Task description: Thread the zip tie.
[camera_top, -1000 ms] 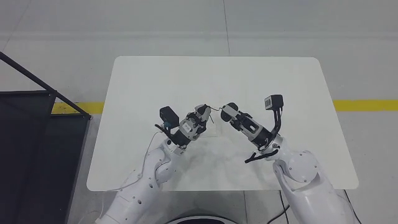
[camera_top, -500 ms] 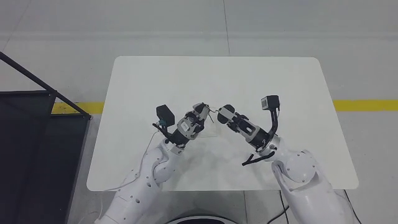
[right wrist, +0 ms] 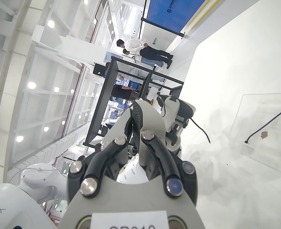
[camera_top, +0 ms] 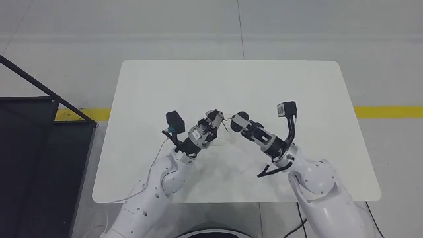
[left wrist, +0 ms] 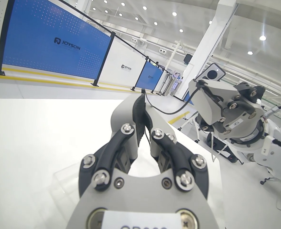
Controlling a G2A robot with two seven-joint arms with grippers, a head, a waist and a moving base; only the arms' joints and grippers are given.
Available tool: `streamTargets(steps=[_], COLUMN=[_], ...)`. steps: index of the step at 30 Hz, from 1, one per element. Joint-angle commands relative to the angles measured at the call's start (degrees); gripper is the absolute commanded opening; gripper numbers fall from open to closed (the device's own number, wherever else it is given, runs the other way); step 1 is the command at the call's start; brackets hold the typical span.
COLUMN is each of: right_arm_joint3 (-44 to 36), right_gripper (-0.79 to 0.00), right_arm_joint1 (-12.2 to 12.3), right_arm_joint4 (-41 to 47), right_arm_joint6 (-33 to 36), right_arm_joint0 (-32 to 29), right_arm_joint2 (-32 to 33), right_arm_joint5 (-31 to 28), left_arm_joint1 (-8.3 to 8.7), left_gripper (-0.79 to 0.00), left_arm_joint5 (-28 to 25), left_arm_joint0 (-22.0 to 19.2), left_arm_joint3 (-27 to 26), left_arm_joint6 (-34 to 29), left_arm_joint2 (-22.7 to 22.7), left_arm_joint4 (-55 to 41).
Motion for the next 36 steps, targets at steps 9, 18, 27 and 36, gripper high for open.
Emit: streamTargets(steps=[9,18,27,36], right_arm_joint3=[0.1,0.1,0.3,0.3], right_gripper=[-0.785,-0.785,-0.785,-0.785], right_arm_joint1=[0.0,-0.1,-0.2,-0.2], right_arm_joint4=[1.6,2.5,3.4,3.9], right_arm_joint6=[-0.9,-1.7,-2.3,-2.3], right_arm_joint0=[-0.5,-0.8,-0.9,-0.9], right_arm_joint2=[0.7,0.9,1.1,1.3], right_arm_joint5=[-0.4,0.0,0.0,0.3], left_arm_joint1=[-0.05,-0.09,-0.2,-0.27], left_gripper=[-0.785,-0.785,-0.785,-0.785], left_arm_joint5=[-0.2,1.3,2.5,2.5], left_arm_joint0=[0.1,0.1,-0.1,-0.2], left_arm_joint3=[0.2,0.3,0.6,0.7], left_arm_joint6=[0.4,1.2,2.0,2.5], left_arm_joint2=[-0.2,-0.1,0.3,0.4], left_arm_joint4=[0.2,2.6,4.7,5.0])
